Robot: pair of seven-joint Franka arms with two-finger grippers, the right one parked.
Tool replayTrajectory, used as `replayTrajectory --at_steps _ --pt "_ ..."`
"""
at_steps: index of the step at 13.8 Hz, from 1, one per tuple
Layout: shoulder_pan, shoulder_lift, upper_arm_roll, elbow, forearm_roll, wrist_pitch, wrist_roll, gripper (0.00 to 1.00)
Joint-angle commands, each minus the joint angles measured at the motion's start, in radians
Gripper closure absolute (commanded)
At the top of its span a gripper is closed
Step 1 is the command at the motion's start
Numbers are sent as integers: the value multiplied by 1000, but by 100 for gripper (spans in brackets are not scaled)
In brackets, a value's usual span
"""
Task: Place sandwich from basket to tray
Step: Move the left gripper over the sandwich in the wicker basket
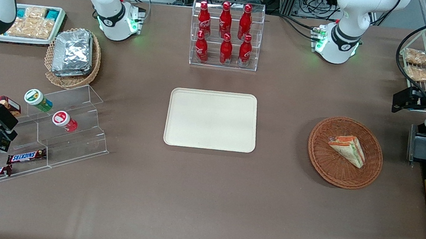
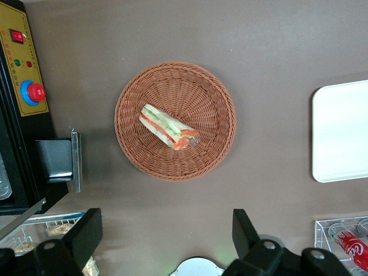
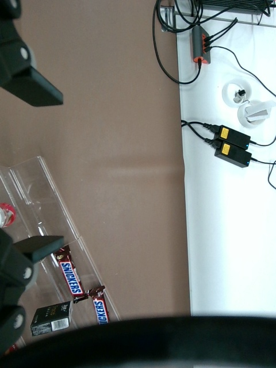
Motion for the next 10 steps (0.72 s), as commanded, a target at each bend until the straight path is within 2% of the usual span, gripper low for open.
replayTrajectory --at_steps 1,6,10 --pt "-6 -3 5 -4 -8 -6 11 0" --pt "4 26 11 -27 10 21 -3 0" --pt "8 7 17 -214 30 195 -77 0"
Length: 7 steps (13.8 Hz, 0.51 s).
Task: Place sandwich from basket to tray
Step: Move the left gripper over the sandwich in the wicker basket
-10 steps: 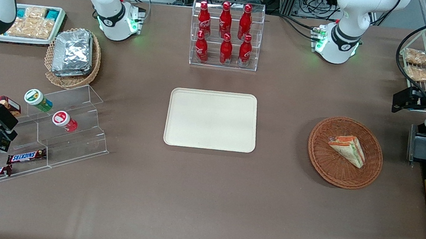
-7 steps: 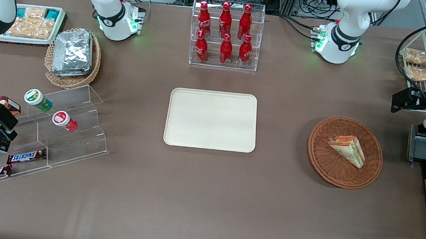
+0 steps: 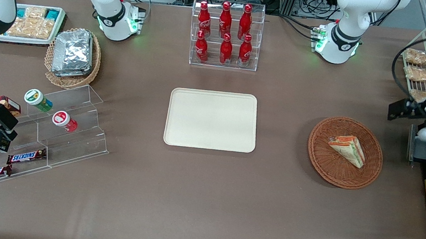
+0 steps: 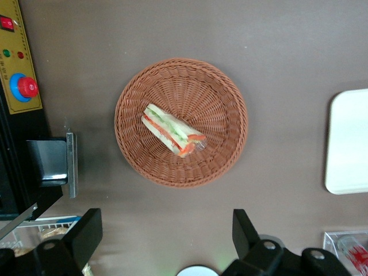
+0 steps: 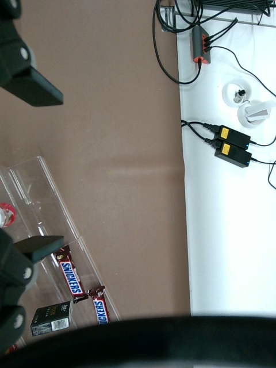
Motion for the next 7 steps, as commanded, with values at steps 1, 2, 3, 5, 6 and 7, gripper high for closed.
replayTrajectory --at_steps 1,2,3,5,6,7 --pt "3 -27 2 -145 19 122 -80 0" --pt "3 -27 2 -175 21 151 -114 0" --pt "3 -27 2 -201 21 177 -144 0" --pt "3 -26 5 -262 21 248 -223 0" --pt "3 -26 5 -297 21 289 -270 0" --pt "3 -26 5 -331 21 327 -312 0"
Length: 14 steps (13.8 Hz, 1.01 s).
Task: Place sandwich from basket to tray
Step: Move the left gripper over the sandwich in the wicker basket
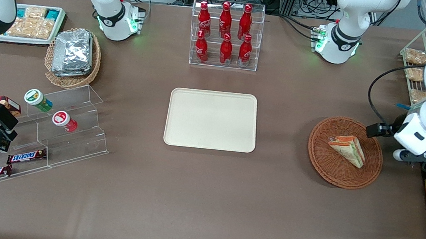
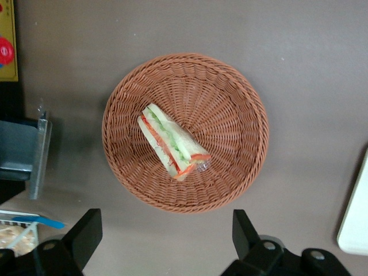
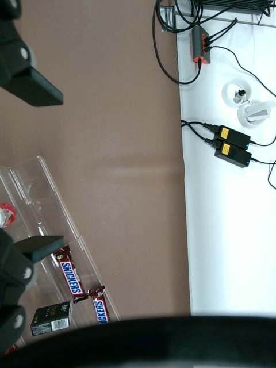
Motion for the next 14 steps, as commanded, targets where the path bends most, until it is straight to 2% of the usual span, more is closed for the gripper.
replayTrajectory --at_steps 1,6,12,14 --pt "3 -29 0 -111 12 107 -112 0" --pt "3 -20 48 -258 12 276 -257 0" --pt "-2 58 51 -274 17 339 -468 0" --pt "-3 86 51 -280 58 360 -532 0"
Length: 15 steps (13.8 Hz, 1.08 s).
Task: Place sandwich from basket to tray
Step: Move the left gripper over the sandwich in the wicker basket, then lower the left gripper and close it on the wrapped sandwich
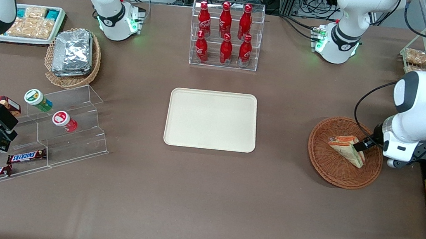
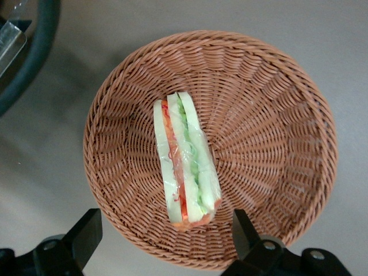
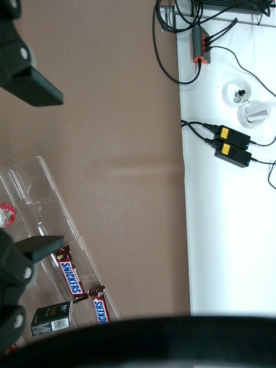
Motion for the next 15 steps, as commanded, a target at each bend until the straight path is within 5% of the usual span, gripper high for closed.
replayTrajectory --at_steps 1,15 --pt "-6 32 -2 -15 51 50 -104 0" --pt "-16 100 -5 -131 51 280 -359 0"
